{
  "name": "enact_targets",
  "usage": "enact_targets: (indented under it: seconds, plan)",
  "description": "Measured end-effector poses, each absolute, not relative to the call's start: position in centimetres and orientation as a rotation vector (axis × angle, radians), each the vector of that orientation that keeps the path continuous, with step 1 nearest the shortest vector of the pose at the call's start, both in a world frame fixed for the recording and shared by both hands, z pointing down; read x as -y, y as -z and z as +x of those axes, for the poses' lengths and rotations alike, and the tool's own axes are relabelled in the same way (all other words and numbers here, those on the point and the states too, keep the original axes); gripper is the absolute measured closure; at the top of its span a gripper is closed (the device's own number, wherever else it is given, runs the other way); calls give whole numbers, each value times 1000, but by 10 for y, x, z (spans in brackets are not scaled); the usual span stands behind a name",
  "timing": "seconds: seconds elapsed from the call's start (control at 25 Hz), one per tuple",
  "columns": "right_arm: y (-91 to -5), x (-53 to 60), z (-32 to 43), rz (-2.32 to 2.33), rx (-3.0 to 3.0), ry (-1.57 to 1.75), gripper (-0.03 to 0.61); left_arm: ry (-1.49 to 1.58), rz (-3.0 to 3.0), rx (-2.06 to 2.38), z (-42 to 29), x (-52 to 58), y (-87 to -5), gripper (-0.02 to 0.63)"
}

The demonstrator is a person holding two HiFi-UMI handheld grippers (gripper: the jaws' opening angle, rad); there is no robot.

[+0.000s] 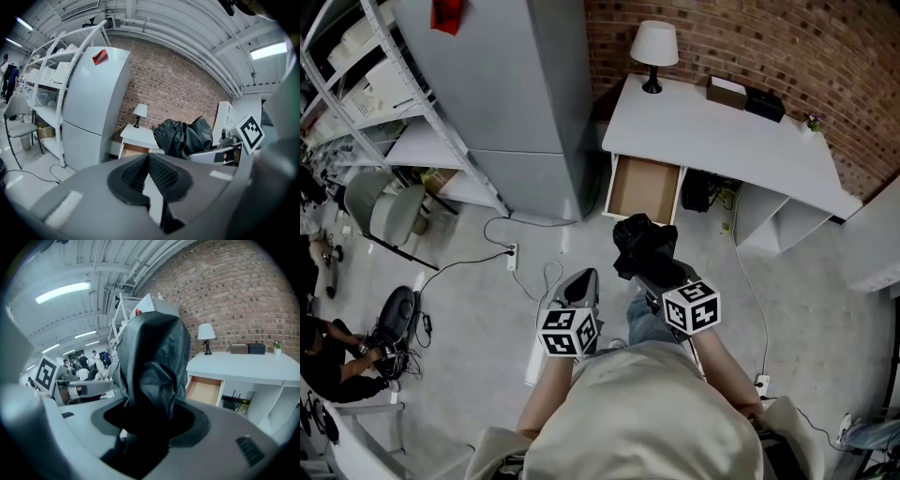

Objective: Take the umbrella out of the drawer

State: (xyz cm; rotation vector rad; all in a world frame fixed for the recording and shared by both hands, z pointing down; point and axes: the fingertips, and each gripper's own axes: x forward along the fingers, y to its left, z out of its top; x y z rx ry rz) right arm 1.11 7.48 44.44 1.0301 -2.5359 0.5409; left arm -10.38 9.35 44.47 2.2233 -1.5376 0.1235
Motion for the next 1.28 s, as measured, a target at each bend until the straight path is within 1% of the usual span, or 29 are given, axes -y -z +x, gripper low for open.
enact_targets:
  seconds: [1.28]
  plan:
    - [-441,-55,7,1062,2540,-523,327,-156,2201,1542,-109,-81,-450,601]
